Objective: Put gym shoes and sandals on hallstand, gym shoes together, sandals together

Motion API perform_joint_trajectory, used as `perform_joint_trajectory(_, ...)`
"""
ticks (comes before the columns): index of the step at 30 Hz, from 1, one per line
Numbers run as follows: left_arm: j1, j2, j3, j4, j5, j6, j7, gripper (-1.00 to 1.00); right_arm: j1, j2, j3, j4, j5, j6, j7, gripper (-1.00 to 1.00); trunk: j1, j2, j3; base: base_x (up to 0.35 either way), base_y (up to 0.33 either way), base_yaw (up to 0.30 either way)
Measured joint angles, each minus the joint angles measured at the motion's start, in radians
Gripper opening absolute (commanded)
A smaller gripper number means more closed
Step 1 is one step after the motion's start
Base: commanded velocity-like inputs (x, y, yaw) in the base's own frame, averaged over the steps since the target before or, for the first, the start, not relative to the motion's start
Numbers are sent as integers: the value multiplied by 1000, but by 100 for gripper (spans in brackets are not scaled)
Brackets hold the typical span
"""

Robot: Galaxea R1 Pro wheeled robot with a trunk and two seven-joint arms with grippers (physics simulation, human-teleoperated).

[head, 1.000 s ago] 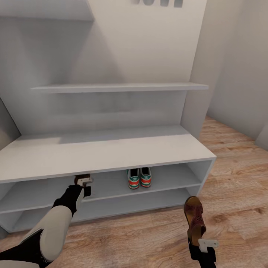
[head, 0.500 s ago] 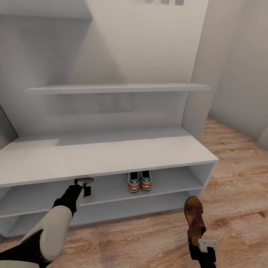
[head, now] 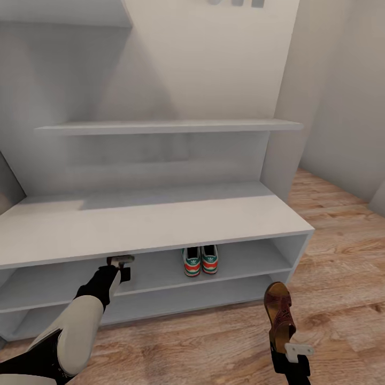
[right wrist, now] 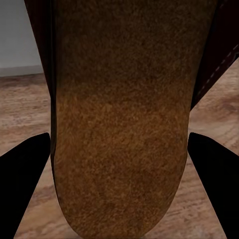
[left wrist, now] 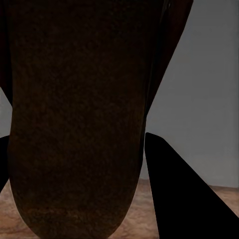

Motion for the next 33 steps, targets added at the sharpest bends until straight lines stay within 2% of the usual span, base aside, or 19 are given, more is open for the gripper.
perform_joint_trajectory(19,0,1,0,3,0,-2,0,-100,0,0,0,0,0,0,0,-100,0,0,0,40,0,0)
perform_joint_trajectory(20,0,1,0,4,0,-2,0,100,0,0,0,0,0,0,0,-100,0,0,0,0,0,0)
perform_joint_trajectory(33,0,4,0,5,-2,-1,-2,100,0,0,0,0,0,0,-1,-100,0,0,0,0,0,0)
